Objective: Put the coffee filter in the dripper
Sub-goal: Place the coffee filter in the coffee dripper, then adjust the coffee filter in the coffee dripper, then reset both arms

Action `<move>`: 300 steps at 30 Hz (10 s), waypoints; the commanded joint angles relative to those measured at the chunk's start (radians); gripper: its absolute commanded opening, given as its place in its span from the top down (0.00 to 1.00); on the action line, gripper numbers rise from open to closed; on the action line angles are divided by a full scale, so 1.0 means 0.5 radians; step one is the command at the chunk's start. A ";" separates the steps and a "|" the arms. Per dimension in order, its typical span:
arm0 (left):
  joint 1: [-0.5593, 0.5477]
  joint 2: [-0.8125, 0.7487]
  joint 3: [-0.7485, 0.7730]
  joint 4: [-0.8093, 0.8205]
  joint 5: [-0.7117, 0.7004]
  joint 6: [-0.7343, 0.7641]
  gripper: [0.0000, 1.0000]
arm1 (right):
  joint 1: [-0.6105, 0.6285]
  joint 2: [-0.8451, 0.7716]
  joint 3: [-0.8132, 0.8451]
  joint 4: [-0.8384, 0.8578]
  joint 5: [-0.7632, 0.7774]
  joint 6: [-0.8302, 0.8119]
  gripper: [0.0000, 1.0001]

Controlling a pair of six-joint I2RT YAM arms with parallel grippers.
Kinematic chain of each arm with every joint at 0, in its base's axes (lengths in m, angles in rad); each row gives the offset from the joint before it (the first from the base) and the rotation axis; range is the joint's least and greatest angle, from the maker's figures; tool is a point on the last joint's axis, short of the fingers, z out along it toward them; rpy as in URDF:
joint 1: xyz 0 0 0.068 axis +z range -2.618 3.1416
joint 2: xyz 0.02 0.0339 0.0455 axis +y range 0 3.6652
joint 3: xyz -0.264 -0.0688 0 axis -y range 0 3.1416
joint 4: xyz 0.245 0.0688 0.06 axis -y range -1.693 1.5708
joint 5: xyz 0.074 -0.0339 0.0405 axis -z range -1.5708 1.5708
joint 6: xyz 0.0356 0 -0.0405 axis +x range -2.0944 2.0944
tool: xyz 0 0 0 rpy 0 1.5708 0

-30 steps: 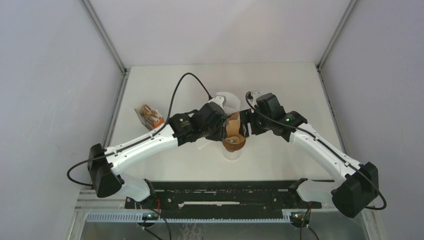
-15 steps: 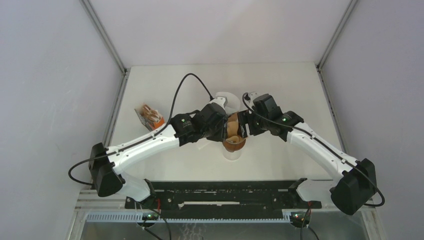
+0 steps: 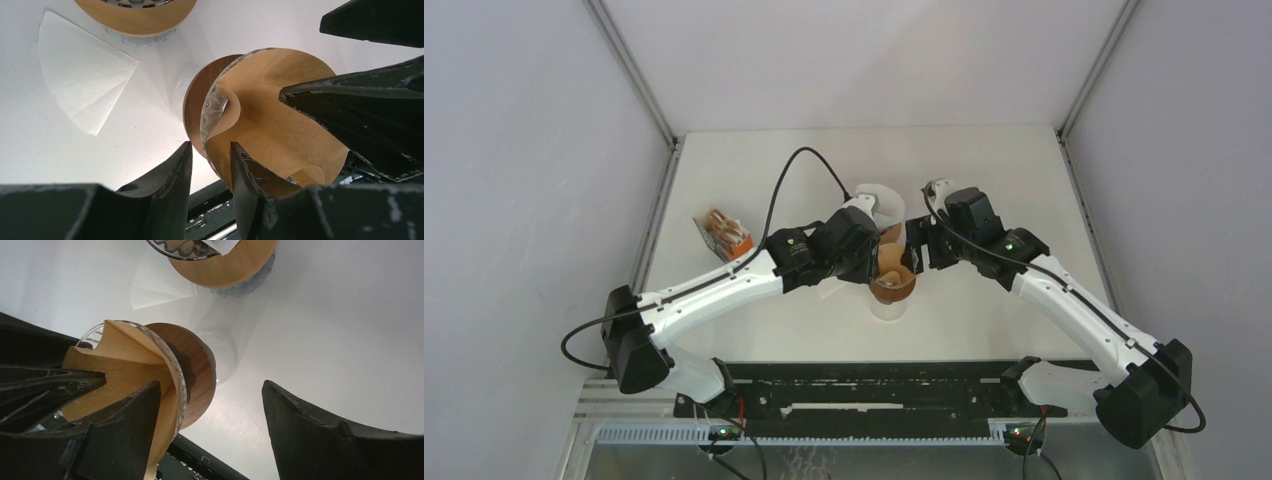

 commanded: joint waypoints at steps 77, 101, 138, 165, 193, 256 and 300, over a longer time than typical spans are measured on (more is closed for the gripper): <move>0.701 0.469 0.596 0.182 0.125 0.224 0.20 | -0.380 0.883 0.744 0.478 -0.204 -0.052 0.18; 0.727 0.560 0.294 0.170 0.107 0.245 0.41 | -0.327 1.221 0.868 0.378 -0.094 -0.110 0.18; 0.731 0.388 0.470 0.176 0.098 0.216 0.29 | -0.287 0.997 1.004 0.230 -0.191 -0.106 0.17; 0.742 0.270 0.381 0.239 0.235 0.182 0.18 | -0.223 0.940 1.018 0.172 -0.098 -0.137 0.17; 0.736 0.367 0.143 0.320 0.286 0.152 0.27 | -0.143 1.306 0.984 0.166 0.036 -0.244 0.17; 0.786 0.095 0.328 0.343 0.095 0.141 0.16 | -0.130 0.868 1.037 0.167 0.036 -0.181 0.15; 0.977 -2.510 -1.090 0.389 -1.097 0.639 0.00 | -0.280 -1.329 -0.467 0.553 0.936 -0.036 0.00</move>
